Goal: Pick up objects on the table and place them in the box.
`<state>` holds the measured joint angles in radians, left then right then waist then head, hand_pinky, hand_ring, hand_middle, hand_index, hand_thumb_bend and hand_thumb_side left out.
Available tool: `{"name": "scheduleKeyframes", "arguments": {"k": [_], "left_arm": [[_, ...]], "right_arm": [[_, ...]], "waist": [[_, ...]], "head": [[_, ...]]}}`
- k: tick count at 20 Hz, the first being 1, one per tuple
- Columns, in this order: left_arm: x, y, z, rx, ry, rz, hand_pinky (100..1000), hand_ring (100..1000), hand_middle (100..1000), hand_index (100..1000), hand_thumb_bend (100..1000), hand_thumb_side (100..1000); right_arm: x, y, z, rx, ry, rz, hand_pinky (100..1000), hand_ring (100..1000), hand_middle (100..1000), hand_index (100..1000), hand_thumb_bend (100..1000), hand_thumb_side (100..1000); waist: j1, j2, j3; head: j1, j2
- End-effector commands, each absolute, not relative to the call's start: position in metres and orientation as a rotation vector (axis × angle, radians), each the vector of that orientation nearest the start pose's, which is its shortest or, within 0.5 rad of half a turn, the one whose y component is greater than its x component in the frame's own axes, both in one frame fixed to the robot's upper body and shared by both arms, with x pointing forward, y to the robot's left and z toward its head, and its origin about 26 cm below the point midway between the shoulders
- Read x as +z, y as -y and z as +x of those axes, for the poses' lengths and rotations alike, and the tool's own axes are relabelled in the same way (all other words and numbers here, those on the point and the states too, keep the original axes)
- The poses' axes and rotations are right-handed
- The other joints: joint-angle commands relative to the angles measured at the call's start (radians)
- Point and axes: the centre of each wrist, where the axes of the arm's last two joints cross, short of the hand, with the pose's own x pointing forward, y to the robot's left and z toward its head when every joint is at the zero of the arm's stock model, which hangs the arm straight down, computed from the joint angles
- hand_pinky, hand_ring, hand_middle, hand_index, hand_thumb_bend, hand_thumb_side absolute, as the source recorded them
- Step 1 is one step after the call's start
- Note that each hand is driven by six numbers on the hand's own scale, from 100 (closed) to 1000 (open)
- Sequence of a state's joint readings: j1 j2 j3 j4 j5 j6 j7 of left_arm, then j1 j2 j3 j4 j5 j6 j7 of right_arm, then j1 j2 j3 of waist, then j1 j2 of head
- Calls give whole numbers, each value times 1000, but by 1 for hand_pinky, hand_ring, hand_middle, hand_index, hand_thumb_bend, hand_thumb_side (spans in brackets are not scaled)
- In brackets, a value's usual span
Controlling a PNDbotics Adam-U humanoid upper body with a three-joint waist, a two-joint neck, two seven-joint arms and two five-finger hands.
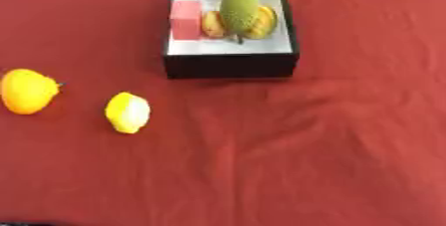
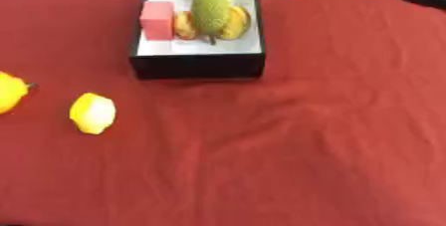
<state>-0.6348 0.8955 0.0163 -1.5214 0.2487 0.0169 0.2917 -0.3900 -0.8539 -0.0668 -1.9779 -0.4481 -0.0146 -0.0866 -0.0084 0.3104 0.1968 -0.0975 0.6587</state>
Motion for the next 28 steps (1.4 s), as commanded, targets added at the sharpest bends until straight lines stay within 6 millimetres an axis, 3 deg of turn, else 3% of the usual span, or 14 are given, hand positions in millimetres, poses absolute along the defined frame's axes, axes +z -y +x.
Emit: {"name": "scheduleKeyframes", "arguments": {"k": [1,7,11,15,25,28], "left_arm": [[347,-403,343,-492,2109,867,801,870,808,864,579,619],[365,-401,332,-1057,1756,980,860,898,845,890,628,541],[364,-402,335,-1252,1575,1006,877,902,840,870,705,420],[357,-408,343,-1352,1428,990,881,901,832,857,739,331],[325,-428,373,-1404,1191,925,879,892,806,848,793,304],[312,-431,385,-1422,1134,880,872,884,798,834,776,190]], "right_arm": [[297,334,285,468,2378,-202,843,826,742,882,306,197],[274,345,282,316,2322,-281,840,822,736,877,277,229],[269,346,282,302,2272,-321,835,815,728,872,278,236],[270,345,282,286,2248,-350,832,815,726,871,277,237],[270,342,283,245,2178,-387,827,806,717,866,266,258],[270,341,283,239,2173,-384,825,802,713,863,263,258]], "waist": [[8,-31,-2],[19,-36,-6],[26,-37,-9],[31,-37,-12],[36,-38,-11],[35,-39,-13]], "head": [[6,1],[28,7],[34,12],[41,13],[62,20],[73,22]]}}
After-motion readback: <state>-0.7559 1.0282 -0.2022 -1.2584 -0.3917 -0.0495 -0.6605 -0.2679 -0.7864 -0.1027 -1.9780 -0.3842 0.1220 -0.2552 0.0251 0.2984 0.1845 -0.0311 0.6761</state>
